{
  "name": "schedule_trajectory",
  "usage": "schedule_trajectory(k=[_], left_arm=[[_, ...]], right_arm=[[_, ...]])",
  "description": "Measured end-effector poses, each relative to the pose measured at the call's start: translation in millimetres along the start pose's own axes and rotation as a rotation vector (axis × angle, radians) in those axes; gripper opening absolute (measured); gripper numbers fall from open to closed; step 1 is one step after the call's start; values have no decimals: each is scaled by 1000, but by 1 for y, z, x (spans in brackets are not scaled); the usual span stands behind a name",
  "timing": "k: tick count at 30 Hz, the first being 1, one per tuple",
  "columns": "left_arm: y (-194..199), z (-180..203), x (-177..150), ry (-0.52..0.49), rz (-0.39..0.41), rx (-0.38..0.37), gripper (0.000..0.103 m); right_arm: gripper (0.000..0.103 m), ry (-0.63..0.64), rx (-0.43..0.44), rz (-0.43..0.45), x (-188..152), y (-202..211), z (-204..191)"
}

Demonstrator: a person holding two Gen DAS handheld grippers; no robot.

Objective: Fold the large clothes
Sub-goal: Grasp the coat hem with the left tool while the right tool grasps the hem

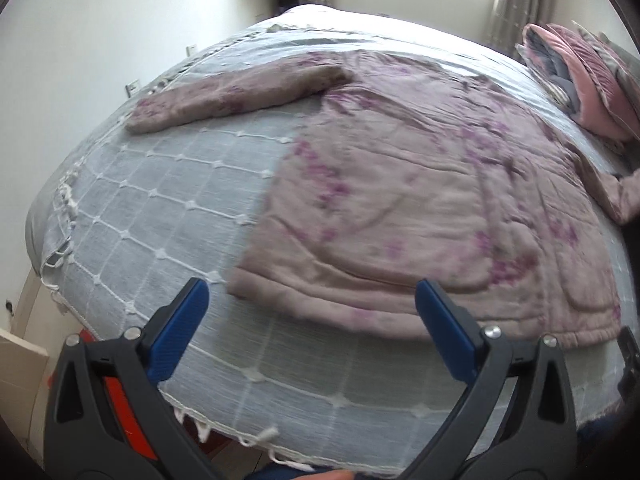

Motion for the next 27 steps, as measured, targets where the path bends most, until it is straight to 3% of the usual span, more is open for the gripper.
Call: schedule_trajectory(k=[3,7,13,16,18,21,23,24,25,26,27], left_arm=[[-6,-19,5,2,4,62,103],[-30,-39,10,45,-27,79,103],[-66,-57,13,52,-97,74,81],[-81,-60,15,76,-117,35,77],[-90,-57,15,92,-142,-45,73],[-104,-50,11,115,-196,-163,66],[-109,-48,8,135,-184,-164,62],[-109,-48,10,143,-170,-173,57],[-107,-49,11,152,-162,-184,38],[-106,-53,13,188,-163,-234,28],[-104,-57,15,218,-162,-254,26]], right_arm=[[103,-2,-6,-24,-4,-11,6],[103,-37,24,-108,-12,-40,29],[103,-179,8,-226,-27,-72,92],[102,-303,24,-258,-36,-89,127],[97,-378,92,-281,-39,-102,134],[85,-423,177,-291,-39,-116,134],[71,-404,213,-299,-40,-120,126],[71,-406,228,-302,-40,-125,121],[63,-408,224,-293,-39,-129,119],[41,-401,219,-262,-38,-130,117],[28,-395,230,-242,-37,-129,117]])
Point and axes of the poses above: each gripper's, at about its wrist camera, not at the fingertips, and y roughly against the way its jaws point, z to its right, x to its top, the point moved 1 cm from there along -y, roughly the way its jaws point, and after that the axes turned 7 degrees about y, right-handed, at the moved point
